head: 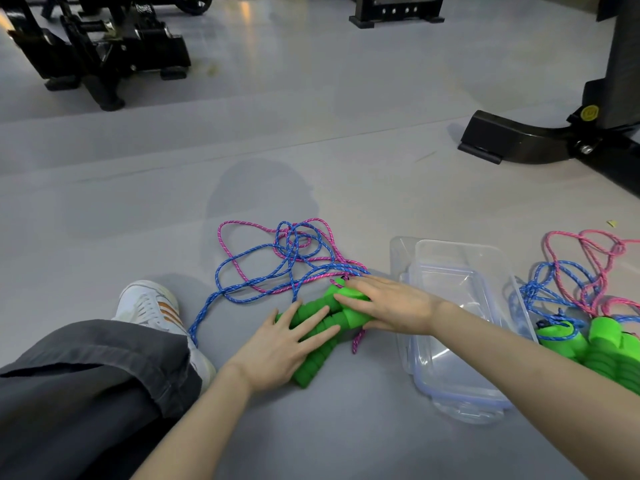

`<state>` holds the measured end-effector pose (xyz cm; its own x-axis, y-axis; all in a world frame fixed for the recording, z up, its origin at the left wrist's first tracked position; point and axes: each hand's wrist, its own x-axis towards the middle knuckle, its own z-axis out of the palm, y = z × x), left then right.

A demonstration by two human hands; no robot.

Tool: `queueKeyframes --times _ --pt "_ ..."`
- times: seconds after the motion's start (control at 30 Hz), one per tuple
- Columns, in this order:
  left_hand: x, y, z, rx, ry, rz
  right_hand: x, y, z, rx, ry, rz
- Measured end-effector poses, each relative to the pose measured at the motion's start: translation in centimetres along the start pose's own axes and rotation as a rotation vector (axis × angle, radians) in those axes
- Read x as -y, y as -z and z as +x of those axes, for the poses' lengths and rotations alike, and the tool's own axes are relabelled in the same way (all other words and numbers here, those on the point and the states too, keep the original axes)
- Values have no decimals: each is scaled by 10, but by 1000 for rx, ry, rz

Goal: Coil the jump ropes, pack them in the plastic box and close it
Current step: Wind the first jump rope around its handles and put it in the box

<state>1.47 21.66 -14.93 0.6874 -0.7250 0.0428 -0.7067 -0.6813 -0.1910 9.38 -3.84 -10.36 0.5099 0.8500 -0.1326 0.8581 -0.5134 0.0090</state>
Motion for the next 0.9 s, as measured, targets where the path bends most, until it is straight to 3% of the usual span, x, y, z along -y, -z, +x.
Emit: queueKeyframes --times 0.27,0.4,0.67,0.9 --pt "-6 1 1 -58 -32 54 4 10 5 21 -45 117" --pt "-13 -2 1 -95 -31 92 7 7 16 91 -103 33" --pt "-9 1 8 17 -30 41 9 8 24 173 -135 5" --pt "-9 14 18 -9 -2 -19 10 28 21 181 -185 -3"
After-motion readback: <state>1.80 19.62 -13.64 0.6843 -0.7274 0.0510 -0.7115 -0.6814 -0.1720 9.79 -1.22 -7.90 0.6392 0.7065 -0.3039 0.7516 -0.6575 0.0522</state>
